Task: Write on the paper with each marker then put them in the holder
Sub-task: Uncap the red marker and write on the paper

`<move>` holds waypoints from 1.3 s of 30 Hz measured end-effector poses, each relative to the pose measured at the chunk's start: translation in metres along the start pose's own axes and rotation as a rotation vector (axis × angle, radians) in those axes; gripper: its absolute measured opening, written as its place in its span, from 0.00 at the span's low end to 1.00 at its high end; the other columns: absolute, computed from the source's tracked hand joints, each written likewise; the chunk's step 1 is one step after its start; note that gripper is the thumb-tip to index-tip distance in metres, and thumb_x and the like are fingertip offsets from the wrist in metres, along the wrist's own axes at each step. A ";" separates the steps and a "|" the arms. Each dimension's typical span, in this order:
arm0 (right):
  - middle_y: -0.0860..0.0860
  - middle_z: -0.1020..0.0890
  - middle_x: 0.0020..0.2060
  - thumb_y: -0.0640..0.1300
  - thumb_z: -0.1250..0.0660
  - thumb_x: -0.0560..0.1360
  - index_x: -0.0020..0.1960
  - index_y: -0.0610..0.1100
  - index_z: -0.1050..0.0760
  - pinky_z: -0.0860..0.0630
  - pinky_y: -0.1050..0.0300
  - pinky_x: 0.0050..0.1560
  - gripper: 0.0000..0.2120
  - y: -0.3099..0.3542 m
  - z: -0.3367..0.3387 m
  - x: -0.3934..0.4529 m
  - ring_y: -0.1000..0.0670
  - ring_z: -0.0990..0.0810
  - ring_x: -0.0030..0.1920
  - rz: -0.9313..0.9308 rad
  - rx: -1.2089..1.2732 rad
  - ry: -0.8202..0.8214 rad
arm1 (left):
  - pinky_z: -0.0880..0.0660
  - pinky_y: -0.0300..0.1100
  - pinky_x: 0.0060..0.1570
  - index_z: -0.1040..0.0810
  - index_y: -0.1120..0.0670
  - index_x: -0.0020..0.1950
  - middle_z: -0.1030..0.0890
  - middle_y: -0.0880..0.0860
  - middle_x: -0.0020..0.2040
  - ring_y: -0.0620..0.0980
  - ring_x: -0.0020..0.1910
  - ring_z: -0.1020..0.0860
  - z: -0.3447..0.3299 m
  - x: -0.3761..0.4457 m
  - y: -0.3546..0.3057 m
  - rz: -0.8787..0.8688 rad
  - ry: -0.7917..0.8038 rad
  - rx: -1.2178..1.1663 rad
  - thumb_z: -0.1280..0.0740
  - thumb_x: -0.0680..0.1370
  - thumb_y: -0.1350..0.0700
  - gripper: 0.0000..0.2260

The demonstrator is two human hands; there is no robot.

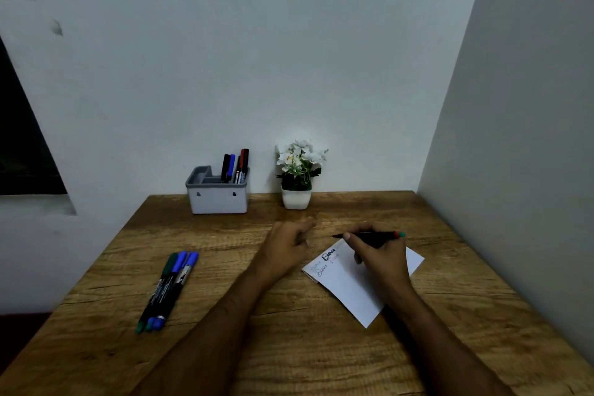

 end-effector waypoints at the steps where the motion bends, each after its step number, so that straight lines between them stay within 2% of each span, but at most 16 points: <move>1: 0.47 0.14 0.34 0.36 0.26 0.76 0.46 0.41 0.14 0.22 0.62 0.34 0.02 0.002 0.000 0.000 0.52 0.18 0.32 0.010 0.029 0.003 | 0.31 0.36 0.67 0.25 0.51 0.70 0.24 0.48 0.69 0.45 0.69 0.27 0.009 0.001 0.003 0.021 -0.057 0.047 0.34 0.75 0.63 0.23; 3: 0.43 0.14 0.38 0.35 0.30 0.79 0.48 0.41 0.13 0.19 0.57 0.38 0.07 0.005 -0.002 0.000 0.47 0.16 0.35 0.008 0.119 0.025 | 0.23 0.43 0.58 0.23 0.52 0.66 0.20 0.53 0.62 0.50 0.61 0.23 0.026 0.000 0.010 0.090 -0.139 0.158 0.36 0.74 0.63 0.20; 4: 0.41 0.14 0.40 0.34 0.33 0.80 0.49 0.41 0.13 0.18 0.55 0.39 0.10 0.005 -0.004 0.000 0.46 0.16 0.36 -0.009 0.166 0.043 | 0.22 0.44 0.52 0.21 0.55 0.61 0.19 0.55 0.57 0.52 0.56 0.22 0.034 -0.002 0.013 0.143 -0.165 0.226 0.37 0.75 0.63 0.16; 6: 0.39 0.14 0.40 0.32 0.37 0.81 0.49 0.42 0.13 0.16 0.56 0.41 0.14 0.008 -0.008 -0.001 0.44 0.15 0.38 -0.036 0.211 0.071 | 0.25 0.43 0.43 0.21 0.58 0.49 0.20 0.56 0.49 0.54 0.49 0.21 0.042 -0.007 0.018 0.238 -0.161 0.370 0.36 0.77 0.61 0.05; 7: 0.39 0.13 0.40 0.32 0.38 0.81 0.50 0.42 0.14 0.16 0.57 0.41 0.14 0.010 -0.009 -0.002 0.45 0.15 0.38 -0.040 0.211 0.078 | 0.26 0.43 0.41 0.21 0.58 0.46 0.20 0.56 0.47 0.54 0.48 0.20 0.044 -0.008 0.019 0.251 -0.147 0.426 0.35 0.77 0.60 0.04; 11: 0.42 0.12 0.41 0.32 0.33 0.80 0.53 0.37 0.18 0.16 0.59 0.40 0.06 0.013 -0.010 -0.005 0.45 0.12 0.39 -0.045 0.209 0.063 | 0.26 0.42 0.40 0.19 0.57 0.48 0.19 0.56 0.48 0.53 0.48 0.20 0.038 -0.014 0.018 0.270 -0.088 0.535 0.36 0.78 0.60 0.06; 14: 0.45 0.13 0.38 0.33 0.29 0.78 0.49 0.42 0.15 0.17 0.58 0.35 0.07 0.018 -0.008 -0.004 0.47 0.14 0.35 0.029 0.089 0.048 | 0.25 0.42 0.41 0.20 0.57 0.50 0.19 0.55 0.50 0.54 0.49 0.20 0.034 -0.017 0.010 0.256 -0.069 0.606 0.37 0.79 0.62 0.06; 16: 0.47 0.13 0.37 0.32 0.27 0.76 0.48 0.45 0.14 0.18 0.58 0.32 0.09 0.022 -0.007 -0.005 0.50 0.16 0.33 0.073 0.040 0.049 | 0.24 0.44 0.41 0.20 0.56 0.49 0.19 0.55 0.49 0.54 0.48 0.19 0.038 -0.018 0.004 0.250 -0.097 0.626 0.36 0.78 0.63 0.06; 19: 0.48 0.12 0.39 0.32 0.24 0.73 0.50 0.43 0.14 0.17 0.58 0.35 0.09 0.019 -0.005 -0.004 0.48 0.13 0.37 0.053 0.078 0.055 | 0.23 0.44 0.39 0.20 0.54 0.46 0.18 0.53 0.45 0.53 0.46 0.19 0.051 -0.018 -0.001 0.251 -0.191 0.591 0.35 0.77 0.61 0.05; 21: 0.47 0.11 0.40 0.31 0.24 0.73 0.49 0.41 0.13 0.17 0.59 0.39 0.09 0.015 -0.004 -0.003 0.46 0.12 0.39 0.019 0.120 0.051 | 0.20 0.43 0.41 0.18 0.51 0.46 0.17 0.50 0.44 0.50 0.45 0.18 0.063 -0.017 0.002 0.260 -0.323 0.447 0.31 0.75 0.58 0.04; 23: 0.45 0.12 0.39 0.31 0.24 0.73 0.49 0.40 0.13 0.16 0.58 0.42 0.07 0.017 -0.006 -0.003 0.45 0.12 0.40 0.021 0.152 0.061 | 0.19 0.42 0.44 0.15 0.50 0.48 0.15 0.48 0.45 0.46 0.43 0.18 0.073 -0.016 0.009 0.315 -0.428 0.135 0.27 0.74 0.57 0.05; 27: 0.43 0.12 0.37 0.31 0.24 0.72 0.48 0.36 0.14 0.16 0.59 0.40 0.06 0.021 -0.011 -0.004 0.44 0.12 0.39 0.020 0.161 0.044 | 0.20 0.38 0.37 0.15 0.58 0.47 0.16 0.53 0.45 0.47 0.41 0.18 0.066 -0.013 0.029 0.568 -0.456 -0.662 0.27 0.73 0.65 0.05; 29: 0.44 0.12 0.36 0.31 0.23 0.72 0.48 0.37 0.14 0.15 0.56 0.39 0.05 0.023 -0.014 -0.004 0.44 0.12 0.38 0.030 0.143 0.028 | 0.17 0.44 0.41 0.17 0.63 0.46 0.17 0.57 0.45 0.52 0.42 0.17 0.056 -0.014 0.030 0.650 -0.457 -0.978 0.28 0.74 0.68 0.03; 32: 0.44 0.13 0.35 0.32 0.23 0.72 0.45 0.39 0.14 0.15 0.51 0.42 0.04 0.022 -0.018 -0.004 0.44 0.13 0.37 0.039 0.101 0.016 | 0.17 0.48 0.46 0.19 0.65 0.47 0.17 0.60 0.45 0.55 0.42 0.16 0.046 -0.018 0.033 0.713 -0.450 -1.139 0.29 0.74 0.69 0.02; 34: 0.45 0.13 0.35 0.32 0.23 0.73 0.43 0.39 0.14 0.15 0.50 0.43 0.03 0.021 -0.019 -0.005 0.45 0.13 0.37 0.046 0.079 0.009 | 0.17 0.48 0.47 0.20 0.65 0.47 0.17 0.61 0.46 0.57 0.45 0.16 0.042 -0.020 0.037 0.735 -0.451 -1.186 0.30 0.75 0.70 0.03; 39: 0.46 0.13 0.34 0.32 0.24 0.73 0.42 0.39 0.14 0.15 0.53 0.42 0.04 0.020 -0.019 -0.008 0.46 0.13 0.36 0.039 0.050 -0.005 | 0.17 0.45 0.42 0.20 0.67 0.51 0.17 0.61 0.47 0.57 0.43 0.16 0.039 -0.025 0.046 0.761 -0.485 -1.236 0.30 0.75 0.70 0.06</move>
Point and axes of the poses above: each hand's wrist, its own x-axis towards the middle knuckle, its own z-axis out of the back of the hand, y = z × x, the point moved 10 cm from there along x, towards the middle knuckle
